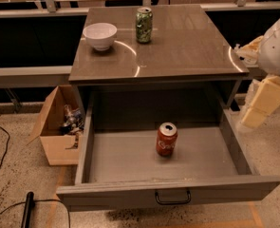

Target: Pick coke can from top drawer and place on counter

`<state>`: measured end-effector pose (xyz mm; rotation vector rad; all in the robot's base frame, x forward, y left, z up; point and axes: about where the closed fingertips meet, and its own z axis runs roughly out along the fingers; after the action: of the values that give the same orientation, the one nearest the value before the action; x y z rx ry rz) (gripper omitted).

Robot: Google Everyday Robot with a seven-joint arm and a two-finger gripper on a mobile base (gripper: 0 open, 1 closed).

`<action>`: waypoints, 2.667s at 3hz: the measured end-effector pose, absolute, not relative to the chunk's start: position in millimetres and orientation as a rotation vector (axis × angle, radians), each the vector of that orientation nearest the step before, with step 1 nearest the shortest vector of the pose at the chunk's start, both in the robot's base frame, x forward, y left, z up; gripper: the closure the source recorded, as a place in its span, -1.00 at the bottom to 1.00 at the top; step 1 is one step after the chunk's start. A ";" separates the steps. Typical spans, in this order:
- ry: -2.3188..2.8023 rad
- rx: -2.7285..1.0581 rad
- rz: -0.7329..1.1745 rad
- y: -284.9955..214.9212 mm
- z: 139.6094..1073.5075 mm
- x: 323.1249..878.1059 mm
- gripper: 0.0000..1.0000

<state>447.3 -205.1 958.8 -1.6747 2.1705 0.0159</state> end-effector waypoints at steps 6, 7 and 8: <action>1.764 -1.399 0.522 -139.5 735.8 517.1 -1.00; 1.773 -1.348 0.533 -148.9 709.6 526.7 -1.00; 1.768 -1.324 0.561 -148.1 688.1 539.3 -1.00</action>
Offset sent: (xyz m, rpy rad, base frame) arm 0.0567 0.0494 -0.1519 0.6308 -0.1492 0.1944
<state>539.3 -148.1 688.1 -1.3244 1.7680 0.5613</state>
